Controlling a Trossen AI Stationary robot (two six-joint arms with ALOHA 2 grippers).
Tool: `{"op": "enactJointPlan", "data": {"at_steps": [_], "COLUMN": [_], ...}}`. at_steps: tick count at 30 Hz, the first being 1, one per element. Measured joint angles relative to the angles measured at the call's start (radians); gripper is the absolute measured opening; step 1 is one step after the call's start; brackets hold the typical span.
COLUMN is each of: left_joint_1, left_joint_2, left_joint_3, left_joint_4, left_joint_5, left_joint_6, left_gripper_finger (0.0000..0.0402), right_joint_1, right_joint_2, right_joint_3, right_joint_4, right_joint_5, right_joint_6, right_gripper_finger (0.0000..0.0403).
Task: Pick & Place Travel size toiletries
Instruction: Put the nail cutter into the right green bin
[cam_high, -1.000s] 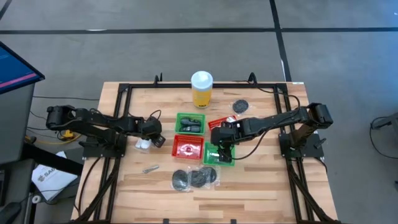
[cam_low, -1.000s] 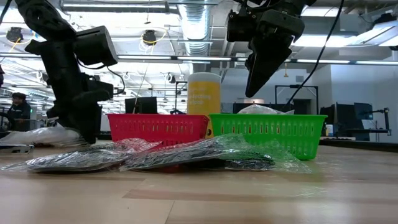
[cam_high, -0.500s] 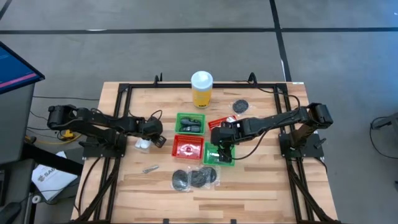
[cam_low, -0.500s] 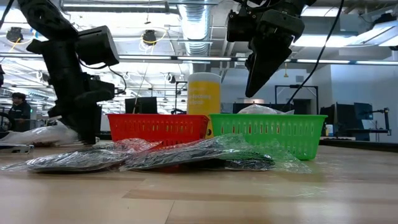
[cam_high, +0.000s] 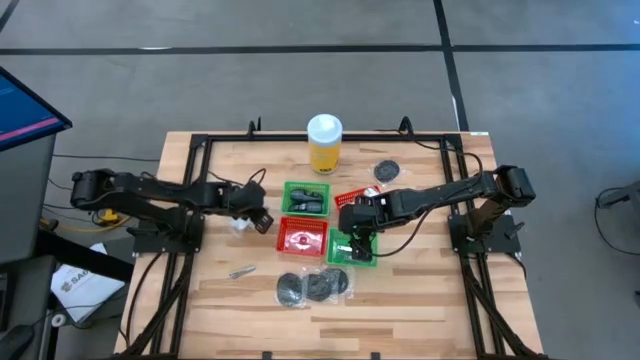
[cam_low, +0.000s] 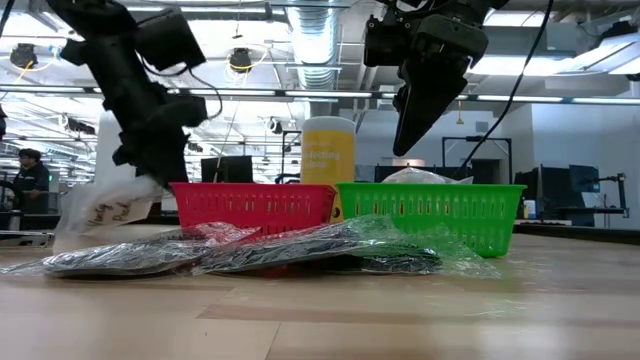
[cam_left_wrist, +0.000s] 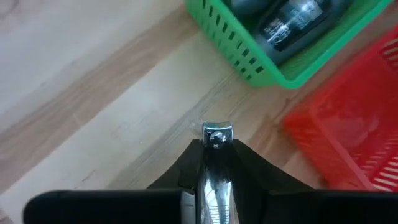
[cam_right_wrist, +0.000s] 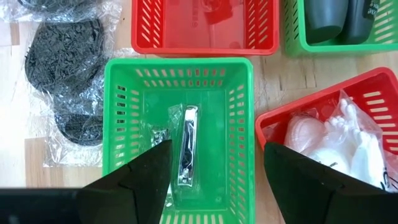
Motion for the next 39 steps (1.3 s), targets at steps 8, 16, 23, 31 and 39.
{"op": "enactJointPlan", "data": {"at_steps": [8, 16, 23, 31, 39], "left_joint_1": [-0.084, -0.17, -0.268, -0.348, -0.388], "left_joint_2": [-0.158, -0.322, -0.359, -0.325, -0.238], "left_joint_3": [-0.002, -0.002, -0.002, -0.002, -0.002], "left_joint_4": [-0.003, -0.005, 0.108, 0.304, 0.539], "left_joint_5": [-0.031, -0.109, -0.156, -0.174, -0.174], "left_joint_6": [0.001, 0.002, 0.046, 0.169, 0.312], "left_gripper_finger": [0.0043, 0.0044, 0.0045, 0.0045, 0.0046], "right_joint_1": [0.0, 0.0, 0.0, 0.0, 0.0], "right_joint_2": [0.0, 0.0, 0.0, 0.0, 0.0], "right_joint_3": [0.0, 0.0, 0.0, 0.0, 0.0], "right_joint_4": [0.013, 0.052, 0.068, 0.166, 0.353], "right_joint_5": [0.0, 0.0, 0.0, 0.0, 0.0], "right_joint_6": [0.0, 0.0, 0.001, 0.044, 0.03], "right_gripper_finger": [0.024, 0.024, 0.024, 0.024, 0.024]}}
